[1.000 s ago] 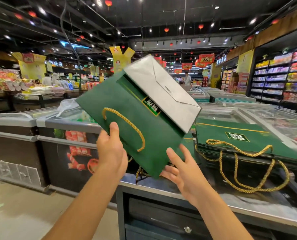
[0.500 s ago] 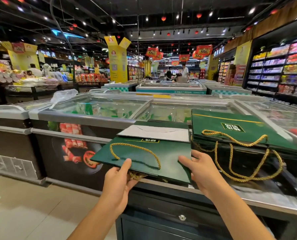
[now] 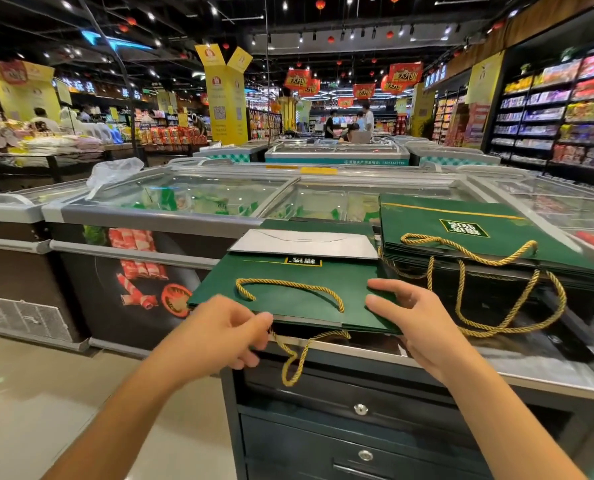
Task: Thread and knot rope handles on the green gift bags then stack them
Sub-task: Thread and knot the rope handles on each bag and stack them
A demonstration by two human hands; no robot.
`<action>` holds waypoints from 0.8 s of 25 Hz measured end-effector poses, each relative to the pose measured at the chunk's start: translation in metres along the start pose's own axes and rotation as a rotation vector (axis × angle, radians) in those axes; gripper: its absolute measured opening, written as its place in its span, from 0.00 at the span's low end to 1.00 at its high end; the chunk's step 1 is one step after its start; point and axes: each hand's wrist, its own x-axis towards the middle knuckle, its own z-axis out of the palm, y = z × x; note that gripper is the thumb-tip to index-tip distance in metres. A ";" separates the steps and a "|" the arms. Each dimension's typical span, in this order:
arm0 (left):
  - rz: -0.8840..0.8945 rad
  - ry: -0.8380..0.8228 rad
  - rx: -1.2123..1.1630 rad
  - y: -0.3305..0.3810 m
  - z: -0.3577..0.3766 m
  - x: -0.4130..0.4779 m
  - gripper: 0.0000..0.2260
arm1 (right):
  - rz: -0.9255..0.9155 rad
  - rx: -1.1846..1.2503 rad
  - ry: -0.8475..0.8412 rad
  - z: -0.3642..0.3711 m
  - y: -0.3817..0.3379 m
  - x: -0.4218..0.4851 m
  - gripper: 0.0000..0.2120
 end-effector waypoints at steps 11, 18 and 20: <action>0.464 -0.003 0.639 0.021 -0.014 0.094 0.18 | -0.041 -0.052 -0.021 -0.006 0.003 -0.009 0.17; 0.492 -0.048 0.611 0.043 -0.019 0.106 0.04 | 0.002 -0.005 -0.020 -0.002 -0.002 -0.008 0.15; 0.528 -0.015 0.505 0.053 -0.024 0.104 0.04 | 0.019 -0.012 -0.020 -0.002 -0.002 -0.005 0.18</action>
